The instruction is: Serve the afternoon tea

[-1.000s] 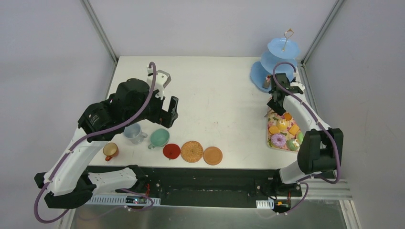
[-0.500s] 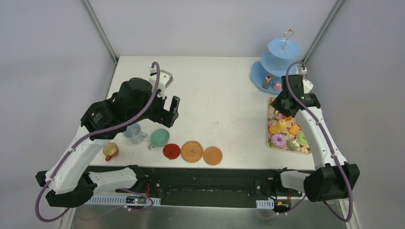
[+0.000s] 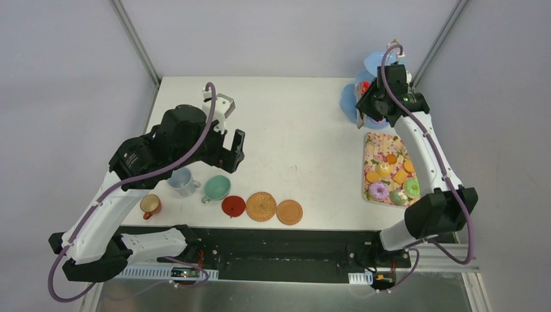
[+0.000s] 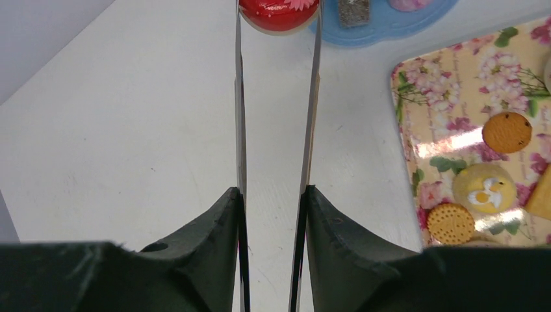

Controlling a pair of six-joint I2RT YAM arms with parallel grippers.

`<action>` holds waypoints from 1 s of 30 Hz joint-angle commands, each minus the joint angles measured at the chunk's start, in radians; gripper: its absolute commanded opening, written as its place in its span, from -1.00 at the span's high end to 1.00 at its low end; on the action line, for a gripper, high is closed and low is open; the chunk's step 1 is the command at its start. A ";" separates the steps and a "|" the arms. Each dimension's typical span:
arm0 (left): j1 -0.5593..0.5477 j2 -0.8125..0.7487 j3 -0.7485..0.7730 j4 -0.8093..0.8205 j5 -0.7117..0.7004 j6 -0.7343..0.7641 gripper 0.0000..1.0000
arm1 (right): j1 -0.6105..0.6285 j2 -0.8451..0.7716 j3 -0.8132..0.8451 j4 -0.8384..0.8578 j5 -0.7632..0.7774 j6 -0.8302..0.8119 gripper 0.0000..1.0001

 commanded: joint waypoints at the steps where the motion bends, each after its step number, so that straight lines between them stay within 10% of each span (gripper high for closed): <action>1: -0.011 -0.022 0.024 0.009 -0.015 -0.010 -0.99 | 0.015 0.083 0.115 0.040 -0.038 0.002 0.49; 30: -0.010 -0.003 0.011 0.000 -0.102 0.048 -0.99 | 0.006 0.459 0.472 0.003 0.167 0.055 0.42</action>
